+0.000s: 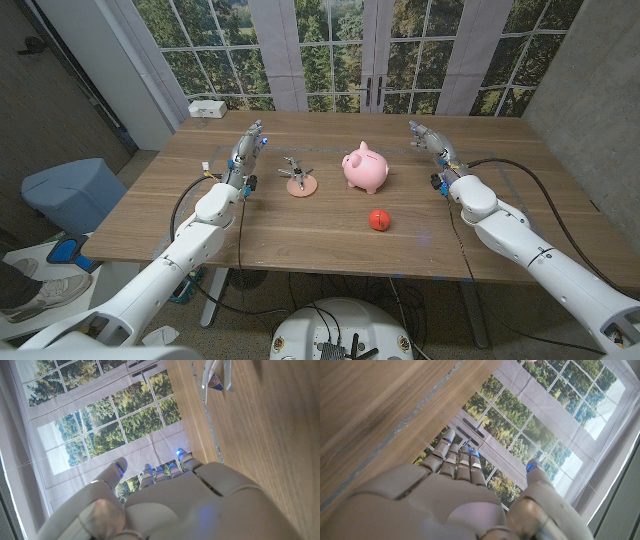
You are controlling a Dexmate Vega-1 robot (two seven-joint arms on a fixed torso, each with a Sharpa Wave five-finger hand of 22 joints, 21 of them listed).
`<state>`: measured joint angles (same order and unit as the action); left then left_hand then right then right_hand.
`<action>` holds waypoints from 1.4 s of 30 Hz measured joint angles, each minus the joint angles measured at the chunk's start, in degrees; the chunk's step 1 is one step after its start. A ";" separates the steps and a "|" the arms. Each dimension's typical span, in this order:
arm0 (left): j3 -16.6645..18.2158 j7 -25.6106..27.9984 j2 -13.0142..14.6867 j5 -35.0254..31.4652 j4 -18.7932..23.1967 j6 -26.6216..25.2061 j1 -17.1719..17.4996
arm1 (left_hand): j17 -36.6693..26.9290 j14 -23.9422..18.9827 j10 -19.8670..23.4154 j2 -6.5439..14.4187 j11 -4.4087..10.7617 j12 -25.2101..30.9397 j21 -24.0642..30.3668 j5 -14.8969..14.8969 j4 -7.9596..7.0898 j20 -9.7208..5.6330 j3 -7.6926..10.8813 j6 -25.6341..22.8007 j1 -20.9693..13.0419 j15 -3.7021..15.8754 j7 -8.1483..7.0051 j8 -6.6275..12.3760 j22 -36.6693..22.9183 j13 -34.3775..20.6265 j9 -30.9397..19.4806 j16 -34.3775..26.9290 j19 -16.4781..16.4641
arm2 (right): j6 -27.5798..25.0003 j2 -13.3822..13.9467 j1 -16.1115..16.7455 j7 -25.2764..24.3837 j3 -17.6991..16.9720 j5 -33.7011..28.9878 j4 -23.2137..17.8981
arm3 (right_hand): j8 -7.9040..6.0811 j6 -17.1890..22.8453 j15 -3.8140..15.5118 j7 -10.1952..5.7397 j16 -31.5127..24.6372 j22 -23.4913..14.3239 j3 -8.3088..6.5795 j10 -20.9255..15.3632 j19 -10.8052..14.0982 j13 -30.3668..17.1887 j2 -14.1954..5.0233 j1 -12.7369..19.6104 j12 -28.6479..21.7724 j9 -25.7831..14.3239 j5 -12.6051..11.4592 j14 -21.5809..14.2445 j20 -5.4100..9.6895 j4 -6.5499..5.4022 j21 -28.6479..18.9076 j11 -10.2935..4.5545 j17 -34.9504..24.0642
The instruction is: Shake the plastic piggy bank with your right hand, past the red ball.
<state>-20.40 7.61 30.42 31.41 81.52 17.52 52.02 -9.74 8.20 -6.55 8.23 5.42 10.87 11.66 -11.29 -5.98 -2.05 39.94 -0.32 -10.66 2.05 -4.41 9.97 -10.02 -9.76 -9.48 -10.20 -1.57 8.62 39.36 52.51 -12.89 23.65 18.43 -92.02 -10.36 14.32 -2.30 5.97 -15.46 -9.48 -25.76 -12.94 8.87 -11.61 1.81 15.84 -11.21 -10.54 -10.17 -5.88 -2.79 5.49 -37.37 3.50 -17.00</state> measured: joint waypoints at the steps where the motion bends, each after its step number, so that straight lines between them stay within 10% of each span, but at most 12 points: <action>1: 0.02 0.00 0.07 0.00 0.20 0.01 0.18 | 0.00 0.00 0.00 0.00 0.00 0.00 0.00 0.00 0.00 0.00 0.00 0.00 0.00 0.00 0.00 0.00 0.00 0.00 0.00 0.00 0.00 | 0.00 0.05 0.01 0.00 0.02 0.00 -0.10 | 0.00 -0.46 -0.04 0.07 0.15 0.00 0.20 0.22 0.00 0.00 0.04 0.04 0.21 0.00 0.00 0.08 0.00 0.20 0.12 -0.04 0.02; 18: 0.33 -0.13 0.25 0.00 0.42 0.74 0.69 | 0.00 0.00 -0.01 0.00 0.00 0.00 -0.01 0.00 0.00 0.00 0.00 0.00 0.00 0.00 0.01 0.00 0.00 0.00 0.00 0.00 0.00 | -20.98 6.30 -0.06 -3.18 3.75 -14.66 -13.36 | 0.22 -6.90 0.86 1.20 2.44 0.01 2.12 5.53 -1.55 -0.26 3.55 1.88 0.64 -0.27 -1.48 4.47 1.98 2.60 3.74 0.35 1.31; 25: 0.47 -0.24 0.25 0.09 0.36 1.09 0.88 | 0.01 0.00 -0.01 0.00 0.00 0.00 -0.01 0.00 0.00 0.00 0.00 0.00 0.00 0.00 0.01 0.00 0.01 0.01 0.01 0.00 0.00 | -27.44 7.57 -1.23 -2.16 5.95 -18.73 -16.86 | 0.22 -8.63 -0.07 1.28 2.65 0.01 2.99 6.92 -2.85 -0.26 4.53 1.82 0.64 -0.27 -2.02 5.40 -0.60 2.81 5.01 0.18 1.86; 42: 0.91 -0.43 0.42 0.34 0.31 1.82 1.55 | 0.01 0.00 -0.01 0.00 0.00 0.00 -0.02 0.00 0.00 0.13 0.00 0.00 0.00 0.00 0.01 0.00 0.01 0.01 0.01 0.00 -0.12 | -39.06 10.12 -5.79 4.60 12.41 -28.12 -23.13 | 0.21 -10.17 -0.06 0.98 3.05 -0.29 4.37 7.97 -2.23 -0.53 6.11 2.19 0.64 -0.26 -2.78 5.38 -1.21 3.04 5.68 -0.25 2.11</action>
<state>-19.49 7.18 30.84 31.75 81.83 19.34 53.56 -9.73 8.19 -6.56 8.23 5.42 10.87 11.64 -11.29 -5.98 -1.92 39.93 -0.31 -10.66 2.04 -4.40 9.97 -10.01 -9.74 -9.47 -10.20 -1.69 -30.43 49.48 46.72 -8.29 36.06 -9.69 -115.15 -10.15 4.16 -2.36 6.95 -12.41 -9.77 -21.38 -4.97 6.64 -12.14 7.92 18.04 -10.58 -10.80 -12.94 -0.51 -4.01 8.52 -31.69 3.25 -14.89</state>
